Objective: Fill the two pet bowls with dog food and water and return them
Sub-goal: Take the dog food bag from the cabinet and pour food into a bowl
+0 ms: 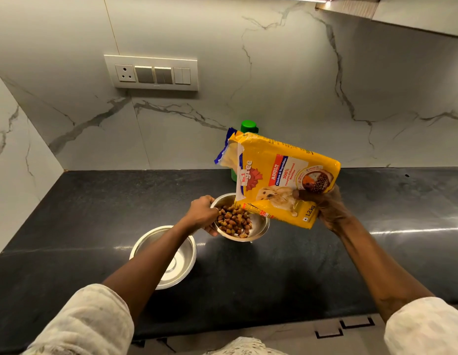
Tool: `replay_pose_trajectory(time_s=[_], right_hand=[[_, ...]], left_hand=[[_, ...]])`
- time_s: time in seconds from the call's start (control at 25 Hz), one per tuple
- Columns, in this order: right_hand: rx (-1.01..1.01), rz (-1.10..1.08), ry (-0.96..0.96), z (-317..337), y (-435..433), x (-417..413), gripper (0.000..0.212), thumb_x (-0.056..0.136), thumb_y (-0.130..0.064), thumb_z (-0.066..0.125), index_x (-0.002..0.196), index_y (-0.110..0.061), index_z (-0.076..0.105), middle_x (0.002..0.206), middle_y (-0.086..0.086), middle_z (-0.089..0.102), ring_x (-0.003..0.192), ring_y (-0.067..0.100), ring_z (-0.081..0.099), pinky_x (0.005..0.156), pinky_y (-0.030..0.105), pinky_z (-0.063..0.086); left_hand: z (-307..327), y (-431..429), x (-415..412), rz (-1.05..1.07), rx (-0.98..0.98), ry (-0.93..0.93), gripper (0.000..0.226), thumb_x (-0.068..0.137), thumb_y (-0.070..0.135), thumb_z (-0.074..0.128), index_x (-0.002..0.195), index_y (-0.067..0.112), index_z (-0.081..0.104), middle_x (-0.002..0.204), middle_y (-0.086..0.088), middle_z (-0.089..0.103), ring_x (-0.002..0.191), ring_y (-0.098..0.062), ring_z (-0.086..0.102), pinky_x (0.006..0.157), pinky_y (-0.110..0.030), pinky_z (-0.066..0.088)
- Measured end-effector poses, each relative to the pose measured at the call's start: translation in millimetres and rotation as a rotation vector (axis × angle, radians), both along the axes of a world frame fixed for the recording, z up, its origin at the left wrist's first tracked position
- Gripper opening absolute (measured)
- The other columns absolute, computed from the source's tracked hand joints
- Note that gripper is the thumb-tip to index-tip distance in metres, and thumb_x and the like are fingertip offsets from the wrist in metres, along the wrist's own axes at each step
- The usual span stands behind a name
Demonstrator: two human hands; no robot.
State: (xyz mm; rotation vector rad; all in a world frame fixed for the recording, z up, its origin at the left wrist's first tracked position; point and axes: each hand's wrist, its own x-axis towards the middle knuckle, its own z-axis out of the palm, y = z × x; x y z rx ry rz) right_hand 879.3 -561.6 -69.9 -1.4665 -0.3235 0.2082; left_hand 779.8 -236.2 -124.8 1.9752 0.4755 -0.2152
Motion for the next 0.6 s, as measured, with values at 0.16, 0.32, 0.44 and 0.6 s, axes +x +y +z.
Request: replay_pose_trajectory(time_s=[0.16, 0.32, 0.44, 0.6], right_hand=[[-0.029, 0.013, -0.006, 1.1, -3.1, 2.6, 0.069, 0.062, -0.003, 0.088, 0.126, -0.022, 0.07, 0.121, 0.004, 0.078, 0.11, 0.026, 0.076, 0.081, 0.038, 0.066], [-0.033, 0.005, -0.011, 2.1, -5.2, 3.9, 0.065, 0.064, -0.003, 0.087, 0.123, -0.024, 0.072, 0.121, 0.005, 0.078, 0.109, 0.026, 0.076, 0.083, 0.041, 0.066], [-0.067, 0.009, -0.029, 4.6, -8.4, 5.8, 0.064, 0.062, -0.005, 0.089, 0.12, -0.026, 0.073, 0.12, 0.004, 0.079, 0.108, 0.025, 0.077, 0.083, 0.041, 0.066], [-0.067, 0.02, -0.037, 7.2, -9.8, 6.8, 0.063, 0.063, -0.003, 0.089, 0.12, -0.027, 0.074, 0.121, 0.005, 0.079, 0.109, 0.027, 0.076, 0.083, 0.043, 0.066]], left_hand=[[0.1, -2.8, 0.0, 0.006, -0.009, 0.004, 0.021, 0.1, 0.004, 0.057, 0.116, 0.018, 0.051, 0.098, -0.015, 0.071, 0.064, -0.022, 0.079, 0.049, -0.028, 0.06], [-0.6, -3.3, 0.5, 0.005, -0.03, 0.003, 0.022, 0.1, 0.005, 0.057, 0.116, 0.018, 0.051, 0.099, -0.015, 0.072, 0.066, -0.022, 0.079, 0.05, -0.029, 0.061], [-0.5, -3.0, 2.1, 0.013, -0.034, 0.003, 0.022, 0.1, 0.006, 0.057, 0.118, 0.018, 0.052, 0.099, -0.015, 0.072, 0.066, -0.023, 0.079, 0.05, -0.029, 0.061], [-0.2, -2.6, 3.5, 0.021, -0.023, 0.003, 0.022, 0.1, 0.006, 0.056, 0.119, 0.017, 0.052, 0.099, -0.015, 0.072, 0.065, -0.022, 0.079, 0.049, -0.029, 0.06]])
